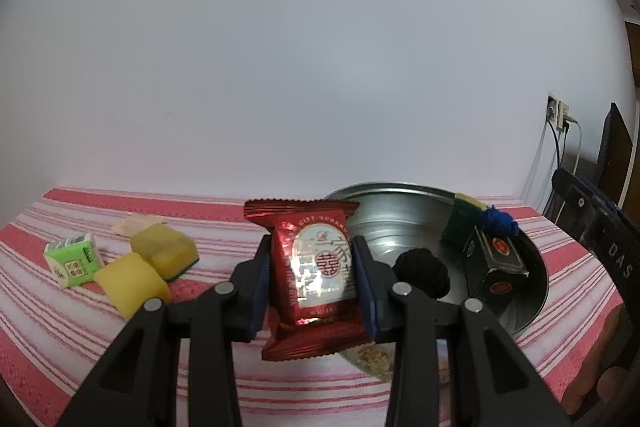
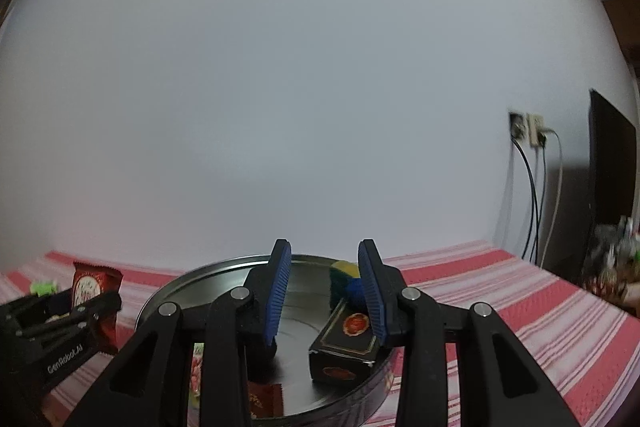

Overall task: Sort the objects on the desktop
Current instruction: 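Open both tools to drop the red packets into the bowl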

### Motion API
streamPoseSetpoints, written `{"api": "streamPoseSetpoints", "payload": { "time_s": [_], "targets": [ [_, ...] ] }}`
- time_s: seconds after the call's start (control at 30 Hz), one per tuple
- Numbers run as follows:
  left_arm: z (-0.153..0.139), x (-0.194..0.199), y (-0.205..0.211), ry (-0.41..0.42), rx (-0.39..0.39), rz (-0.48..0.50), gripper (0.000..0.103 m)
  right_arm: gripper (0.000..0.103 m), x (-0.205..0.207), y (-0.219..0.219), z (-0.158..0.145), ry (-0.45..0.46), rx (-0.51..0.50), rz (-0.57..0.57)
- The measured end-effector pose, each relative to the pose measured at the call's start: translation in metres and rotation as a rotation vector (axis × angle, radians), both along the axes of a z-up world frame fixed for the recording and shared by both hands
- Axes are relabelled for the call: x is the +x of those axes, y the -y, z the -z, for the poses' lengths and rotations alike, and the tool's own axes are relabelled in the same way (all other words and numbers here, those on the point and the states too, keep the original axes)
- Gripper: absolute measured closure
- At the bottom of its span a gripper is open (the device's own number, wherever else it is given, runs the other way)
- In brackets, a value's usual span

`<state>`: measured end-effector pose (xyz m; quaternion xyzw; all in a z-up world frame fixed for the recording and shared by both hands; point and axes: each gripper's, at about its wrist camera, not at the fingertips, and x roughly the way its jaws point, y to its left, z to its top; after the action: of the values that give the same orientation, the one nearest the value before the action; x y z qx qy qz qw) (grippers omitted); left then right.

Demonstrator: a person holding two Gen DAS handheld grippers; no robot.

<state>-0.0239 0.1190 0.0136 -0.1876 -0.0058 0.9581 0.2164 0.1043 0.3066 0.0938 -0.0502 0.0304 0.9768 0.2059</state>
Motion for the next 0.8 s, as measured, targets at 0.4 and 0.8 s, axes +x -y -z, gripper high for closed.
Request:
{"api": "streamPoseSetpoints", "payload": {
  "time_s": [0.4,0.8],
  "targets": [
    [-0.017,-0.01,-0.07,0.002,-0.019,0.134,0.066,0.065,0.007,0.029,-0.008,-0.02,0.043,0.073],
    [-0.003,-0.022,-0.13,0.099,-0.147,0.164,0.001,0.043,0.017,0.004,-0.008,-0.052,-0.084,0.234]
  ]
}}
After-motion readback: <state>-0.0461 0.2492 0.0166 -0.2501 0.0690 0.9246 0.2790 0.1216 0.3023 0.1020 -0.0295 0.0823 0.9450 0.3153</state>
